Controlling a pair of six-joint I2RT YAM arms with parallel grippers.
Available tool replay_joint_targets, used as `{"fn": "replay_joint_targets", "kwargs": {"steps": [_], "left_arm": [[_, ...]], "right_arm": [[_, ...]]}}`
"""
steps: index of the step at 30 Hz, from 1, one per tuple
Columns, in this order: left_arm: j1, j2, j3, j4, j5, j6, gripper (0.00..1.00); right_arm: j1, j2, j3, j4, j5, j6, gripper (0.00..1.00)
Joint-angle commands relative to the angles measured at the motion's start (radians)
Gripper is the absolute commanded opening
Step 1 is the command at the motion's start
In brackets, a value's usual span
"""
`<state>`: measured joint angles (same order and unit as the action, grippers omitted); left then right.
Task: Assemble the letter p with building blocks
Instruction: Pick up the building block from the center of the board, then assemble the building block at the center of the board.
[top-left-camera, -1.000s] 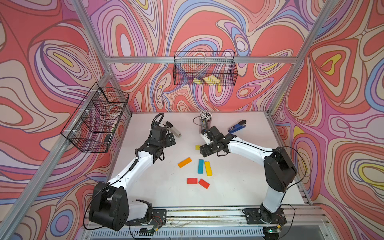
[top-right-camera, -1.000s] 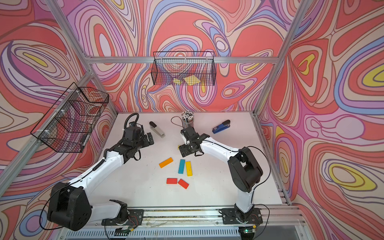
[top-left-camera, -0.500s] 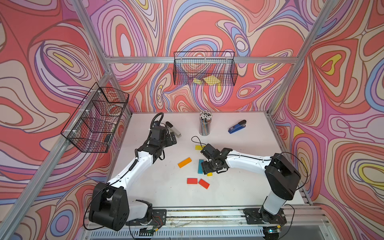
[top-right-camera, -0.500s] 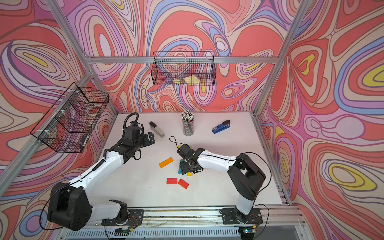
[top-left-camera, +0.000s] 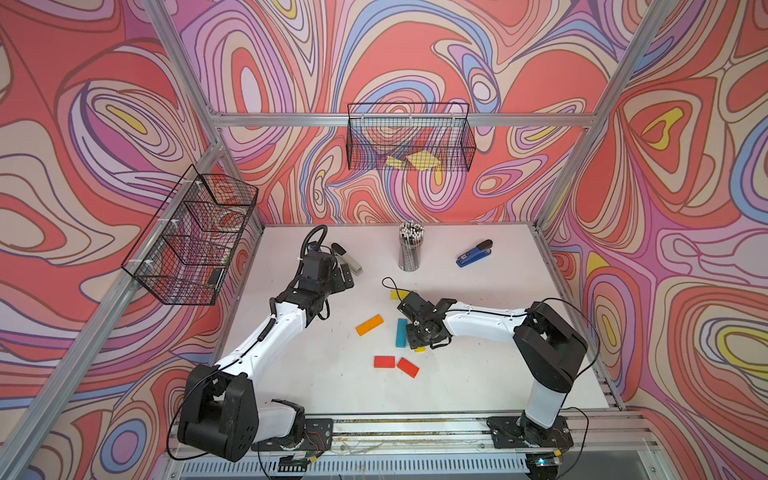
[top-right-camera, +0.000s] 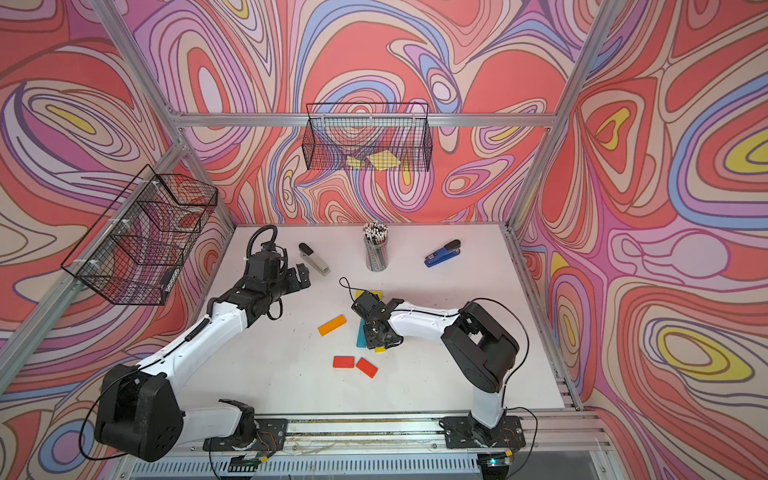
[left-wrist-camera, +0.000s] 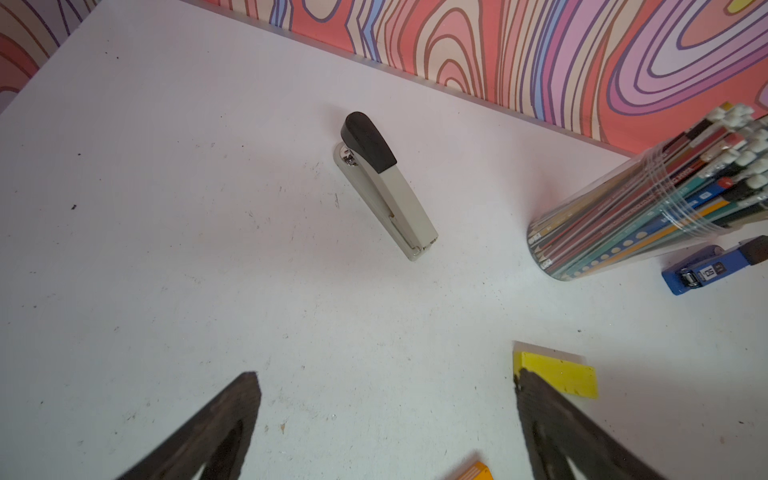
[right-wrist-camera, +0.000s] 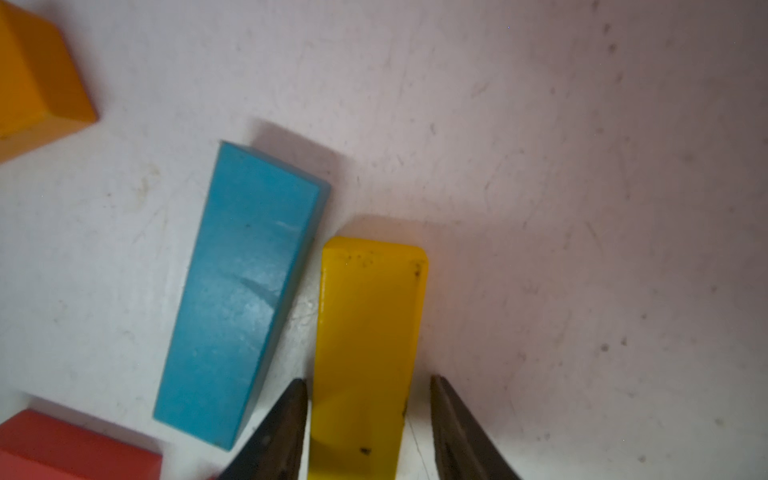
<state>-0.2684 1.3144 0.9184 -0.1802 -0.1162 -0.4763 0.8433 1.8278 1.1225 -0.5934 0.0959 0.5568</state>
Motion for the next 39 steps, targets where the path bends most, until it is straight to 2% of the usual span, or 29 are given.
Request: {"fn": "replay_joint_targets", "kwargs": {"steps": [1, 4, 7, 13, 24, 33, 39], "left_arm": [[0.007, 0.005, -0.011, 0.025, -0.015, -0.009, 0.99], [0.006, 0.008, -0.012, 0.025, -0.017, -0.004, 0.99], [0.006, 0.012, -0.013, 0.029, -0.016, -0.005, 0.99], [0.009, 0.025, -0.004, 0.036, 0.002, 0.007, 0.99], [0.009, 0.053, 0.013, 0.056, 0.047, 0.019, 0.99], [0.008, 0.055, 0.011, 0.051, 0.048, 0.022, 0.99], [0.008, 0.055, 0.012, 0.048, 0.05, 0.022, 0.99]], "right_arm": [[0.006, 0.041, 0.021, -0.016, 0.059, 0.007, 0.45], [0.008, 0.045, 0.031, -0.022, 0.082, 0.018, 0.34], [0.009, 0.026, 0.036, -0.026, 0.108, 0.039, 0.28], [-0.008, -0.024, 0.071, -0.056, 0.185, 0.057, 0.29], [-0.203, 0.018, 0.101, 0.077, 0.024, 0.006, 0.3], [-0.257, 0.116, 0.141, 0.134, -0.055, -0.037, 0.31], [-0.265, 0.167, 0.175, 0.132, -0.04, -0.048, 0.31]]}}
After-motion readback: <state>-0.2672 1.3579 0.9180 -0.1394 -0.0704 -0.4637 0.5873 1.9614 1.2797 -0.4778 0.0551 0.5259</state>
